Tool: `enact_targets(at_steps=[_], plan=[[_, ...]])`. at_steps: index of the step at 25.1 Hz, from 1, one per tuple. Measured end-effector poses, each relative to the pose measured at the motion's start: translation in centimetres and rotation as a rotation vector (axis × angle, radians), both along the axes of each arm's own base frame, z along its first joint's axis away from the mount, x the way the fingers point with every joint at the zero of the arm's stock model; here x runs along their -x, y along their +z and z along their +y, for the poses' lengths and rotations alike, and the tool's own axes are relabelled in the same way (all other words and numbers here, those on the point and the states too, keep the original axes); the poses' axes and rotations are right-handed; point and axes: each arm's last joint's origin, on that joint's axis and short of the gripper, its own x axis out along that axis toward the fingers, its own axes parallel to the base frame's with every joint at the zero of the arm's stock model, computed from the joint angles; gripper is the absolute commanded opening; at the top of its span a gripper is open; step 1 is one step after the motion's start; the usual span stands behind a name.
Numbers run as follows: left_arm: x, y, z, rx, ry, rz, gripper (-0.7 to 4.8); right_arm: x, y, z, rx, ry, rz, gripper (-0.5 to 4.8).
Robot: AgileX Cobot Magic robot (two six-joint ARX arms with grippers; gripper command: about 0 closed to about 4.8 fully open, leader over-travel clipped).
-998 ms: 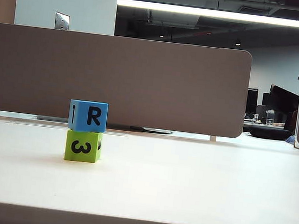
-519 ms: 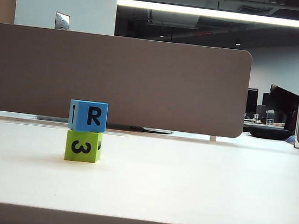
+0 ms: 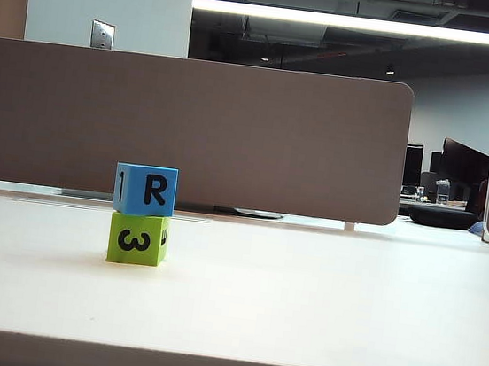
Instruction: Stack the letter block on the right onto the letter block on the left.
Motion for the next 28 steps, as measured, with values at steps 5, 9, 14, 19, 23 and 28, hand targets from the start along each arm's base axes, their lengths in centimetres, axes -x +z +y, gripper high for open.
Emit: enact_targets(at_steps=[5,9,14,19,23,28], plan=[[-0.5,0.0,1.3,0.000,0.146,0.000,-0.05,0.0,0.0,-0.7,0.000,-0.072,0.000,0.04],[-0.8,0.0,2.6,0.000,0.279,0.001,-0.05,0.1,0.0,-1.3,0.000,-0.143,0.000,0.04],[-1.0,0.0,4.0,0.000,0.423,0.000,-0.05,0.2,0.0,-1.6,0.000,-0.178,0.000,0.04],[-0.9,0.0,4.7,0.000,0.506,0.000,-0.05,0.1,0.0,-1.1,0.000,-0.126,-0.006,0.04],[-0.9,0.0,4.7,0.000,0.505,0.000,-0.05,0.0,0.0,-0.7,0.000,-0.081,-0.009,0.04],[-0.9,0.0,4.7,0.000,0.504,0.000,-0.05,0.0,0.0,-0.5,-0.001,-0.056,-0.011,0.04]])
